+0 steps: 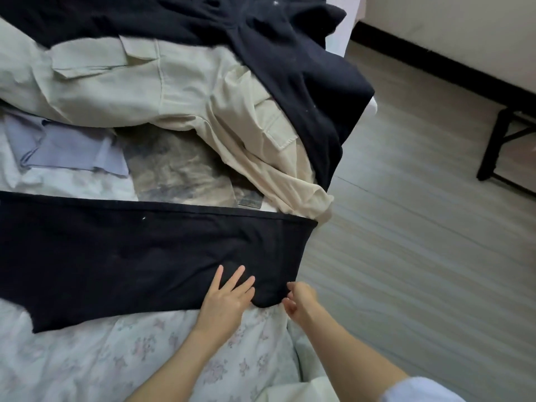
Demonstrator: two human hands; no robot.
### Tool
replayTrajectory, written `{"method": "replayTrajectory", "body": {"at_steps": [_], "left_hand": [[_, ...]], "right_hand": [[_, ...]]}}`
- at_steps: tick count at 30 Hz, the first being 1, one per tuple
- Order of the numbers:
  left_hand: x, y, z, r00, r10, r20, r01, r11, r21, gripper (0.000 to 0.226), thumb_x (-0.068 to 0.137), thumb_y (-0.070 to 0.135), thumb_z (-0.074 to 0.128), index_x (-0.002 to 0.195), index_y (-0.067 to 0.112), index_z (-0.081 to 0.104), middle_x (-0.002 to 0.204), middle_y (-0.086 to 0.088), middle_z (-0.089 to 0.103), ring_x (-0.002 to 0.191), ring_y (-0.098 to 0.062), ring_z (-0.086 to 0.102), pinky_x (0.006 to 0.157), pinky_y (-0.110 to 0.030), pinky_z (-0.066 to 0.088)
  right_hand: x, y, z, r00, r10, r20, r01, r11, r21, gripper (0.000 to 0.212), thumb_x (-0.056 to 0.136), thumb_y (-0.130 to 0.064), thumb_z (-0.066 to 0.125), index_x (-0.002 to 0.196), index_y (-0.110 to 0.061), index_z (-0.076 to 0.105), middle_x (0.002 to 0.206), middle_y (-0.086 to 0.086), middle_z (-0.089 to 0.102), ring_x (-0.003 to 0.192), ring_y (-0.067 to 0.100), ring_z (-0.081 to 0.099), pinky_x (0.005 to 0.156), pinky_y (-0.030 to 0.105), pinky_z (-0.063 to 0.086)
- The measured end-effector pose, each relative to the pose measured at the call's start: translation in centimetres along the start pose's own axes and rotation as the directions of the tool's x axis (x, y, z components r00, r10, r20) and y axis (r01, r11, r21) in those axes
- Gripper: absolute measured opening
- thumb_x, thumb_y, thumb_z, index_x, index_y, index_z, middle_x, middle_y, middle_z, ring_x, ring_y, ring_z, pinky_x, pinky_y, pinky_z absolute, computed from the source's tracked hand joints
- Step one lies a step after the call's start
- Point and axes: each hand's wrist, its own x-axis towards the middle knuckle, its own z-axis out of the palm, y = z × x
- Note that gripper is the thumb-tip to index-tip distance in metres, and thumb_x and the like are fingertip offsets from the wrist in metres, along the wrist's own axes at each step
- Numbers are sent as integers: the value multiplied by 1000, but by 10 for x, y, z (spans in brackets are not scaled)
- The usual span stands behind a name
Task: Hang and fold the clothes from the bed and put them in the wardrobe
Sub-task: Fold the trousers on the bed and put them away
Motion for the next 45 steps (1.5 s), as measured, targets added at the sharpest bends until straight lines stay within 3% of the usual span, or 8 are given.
{"method": "replayTrajectory", "body": {"at_steps": [7,19,29,34,36,39,42,45], "left_hand": [[8,26,-11,971,-213,110,220,974,-56,51,49,15,91,96,19,73,120,-6,65,119,-29,57,104,-54,25],[-6,16,5,985,-147,-93,156,983,99,25,61,-8,65,67,16,60,72,2,56,69,-19,54,80,-36,35],[-5,34,-13,935,-352,-36,344,928,-146,16,77,17,66,93,16,67,117,-5,63,118,-23,50,97,-47,45],[-29,-6,-15,865,-492,98,498,867,-38,47,88,30,45,134,20,51,144,-11,44,135,-32,36,102,-63,32],[-37,-18,-16,847,-520,109,526,850,-27,51,91,36,34,139,21,45,148,-10,40,138,-31,30,104,-65,27],[-53,-38,-11,803,-586,110,592,805,-43,56,89,44,32,139,20,42,149,-9,38,138,-34,30,106,-64,20],[-69,-48,-10,806,-584,95,591,801,-90,53,88,43,35,130,20,55,141,-7,49,133,-32,40,107,-57,28],[-86,-54,-10,853,-521,28,520,843,-141,47,89,37,36,115,15,68,124,-2,64,124,-26,53,105,-50,30]], "right_hand": [[-24,-13,3,994,110,29,-106,988,-112,10,91,-1,44,83,-6,47,79,9,43,60,18,38,64,28,44],[25,7,11,990,64,-125,-51,993,107,30,80,1,44,97,-23,46,82,-6,49,50,10,41,38,14,33],[-31,4,-12,967,-72,-246,-7,952,-306,22,90,1,40,111,-5,45,73,6,41,58,20,34,51,28,29],[-45,8,24,836,-549,13,294,426,-855,59,89,-10,42,145,-18,26,140,10,31,123,30,38,102,44,35],[-62,15,49,524,-762,381,576,-13,-817,61,88,-7,44,146,-16,28,146,11,32,133,27,34,110,46,30],[-68,28,82,174,-529,831,544,-652,-529,65,83,-11,52,145,-17,32,150,12,31,141,31,25,111,56,23],[-63,32,90,330,-192,924,444,-833,-331,61,94,-25,44,150,-24,18,159,7,6,146,31,-2,113,61,11],[-65,40,77,535,-214,817,338,-833,-439,60,100,-33,28,150,-29,-4,158,4,-13,144,35,-13,111,57,17]]}}
